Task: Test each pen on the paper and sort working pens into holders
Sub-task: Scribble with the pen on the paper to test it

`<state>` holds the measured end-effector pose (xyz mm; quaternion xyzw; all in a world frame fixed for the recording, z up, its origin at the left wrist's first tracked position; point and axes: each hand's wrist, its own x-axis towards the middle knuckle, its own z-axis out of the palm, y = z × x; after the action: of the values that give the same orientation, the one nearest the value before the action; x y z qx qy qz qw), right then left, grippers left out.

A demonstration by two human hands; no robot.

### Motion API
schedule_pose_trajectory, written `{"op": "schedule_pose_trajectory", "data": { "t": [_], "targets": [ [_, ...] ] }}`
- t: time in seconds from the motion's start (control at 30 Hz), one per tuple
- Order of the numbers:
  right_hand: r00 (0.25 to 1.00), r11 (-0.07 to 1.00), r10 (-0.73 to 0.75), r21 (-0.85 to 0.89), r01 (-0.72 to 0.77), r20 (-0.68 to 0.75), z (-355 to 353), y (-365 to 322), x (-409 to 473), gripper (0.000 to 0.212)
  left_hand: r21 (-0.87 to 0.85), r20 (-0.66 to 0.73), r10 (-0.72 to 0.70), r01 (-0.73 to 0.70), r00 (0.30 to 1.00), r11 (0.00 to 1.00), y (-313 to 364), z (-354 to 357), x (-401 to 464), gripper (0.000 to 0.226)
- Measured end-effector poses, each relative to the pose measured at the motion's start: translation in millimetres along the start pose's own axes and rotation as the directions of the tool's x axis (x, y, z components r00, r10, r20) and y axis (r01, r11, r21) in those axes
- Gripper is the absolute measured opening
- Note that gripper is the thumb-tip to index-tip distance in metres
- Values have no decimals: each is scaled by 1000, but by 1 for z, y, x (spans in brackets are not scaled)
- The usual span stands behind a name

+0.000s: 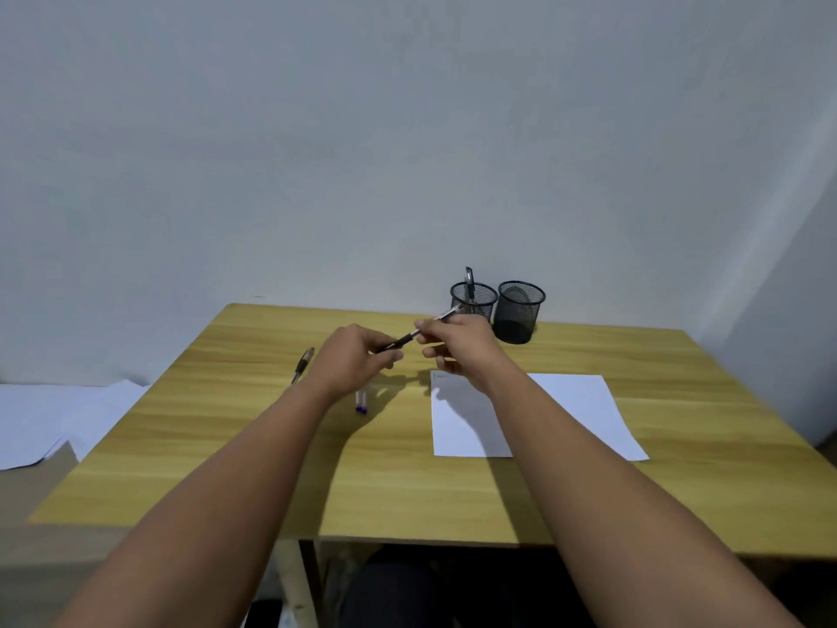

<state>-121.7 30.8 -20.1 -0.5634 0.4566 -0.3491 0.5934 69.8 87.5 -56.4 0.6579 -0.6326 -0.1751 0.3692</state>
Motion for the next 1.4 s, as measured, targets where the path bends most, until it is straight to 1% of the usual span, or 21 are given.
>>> {"op": "schedule_pose_trajectory", "data": {
  "t": [0.07,0.13,0.23,0.33,0.43,0.57,0.63,0.7,0.73,0.77,0.8,0.83,0.87,0.93,1.0,1.07,1.13,1.2,1.27,1.33,1.4],
  "targets": [
    [997,999,-13,49,17,-83,-5,11,-4,19,-62,24,45,-43,999,997,17,14,-4,14],
    [988,996,-21,82,34,-152,-12,17,-7,22,-110,37,69,-65,997,992,27,28,-8,19],
    [971,991,-46,109,74,-236,-24,22,-7,25,-197,53,49,-38,997,980,34,41,-12,31],
    [952,986,-66,126,108,-300,-31,24,-3,28,-255,45,32,-19,999,967,45,48,-13,31],
    [954,983,-49,156,99,-296,-31,28,3,30,-252,42,23,-12,999,968,52,58,-9,33],
    [956,991,-53,106,87,-289,-33,34,13,36,-226,73,5,11,997,974,51,68,-5,40],
    [952,996,-24,80,51,-306,-31,37,22,37,-222,115,-13,38,993,974,52,72,-1,41],
    [928,994,46,114,-4,-369,-35,39,34,37,-211,160,-35,69,986,975,53,73,2,42],
    [893,982,98,186,-16,-440,-45,40,41,38,-197,185,-44,81,982,977,51,72,2,42],
    [845,961,155,278,-8,-512,-59,39,47,38,-171,212,-59,97,976,981,47,71,1,43],
    [797,943,198,333,5,-571,-77,37,51,38,-129,231,-80,112,970,985,40,70,-2,44],
    [764,941,210,339,13,-610,-96,35,54,37,-58,226,-111,128,968,990,29,67,-4,45],
    [749,950,198,313,13,-632,-113,33,55,37,40,182,-145,140,973,989,18,64,-5,45],
    [768,967,131,252,41,-627,-130,29,53,34,258,15,-169,159,986,953,-1,57,-3,40],
    [812,976,41,196,91,-582,-130,29,51,32,402,-98,-128,157,987,902,-11,55,4,33],
    [836,986,-35,119,119,-548,-124,35,48,32,549,-124,-70,127,990,826,-15,57,12,32],
    [852,987,-78,82,140,-518,-120,44,46,35,664,-98,-38,94,994,742,-17,62,16,34],
    [870,985,-98,76,153,-483,-114,53,45,33,717,-80,-22,73,997,693,-19,67,18,34],
    [891,983,-111,82,163,-440,-105,60,44,31,724,-90,1,64,996,687,-21,73,18,33],
    [917,983,-107,97,155,-383,-93,64,41,28,694,-112,71,27,991,719,-23,79,16,32],
    [940,981,-103,124,151,-326,-82,69,39,26,633,-100,173,-72,980,771,-22,86,16,35]
  ]
}}
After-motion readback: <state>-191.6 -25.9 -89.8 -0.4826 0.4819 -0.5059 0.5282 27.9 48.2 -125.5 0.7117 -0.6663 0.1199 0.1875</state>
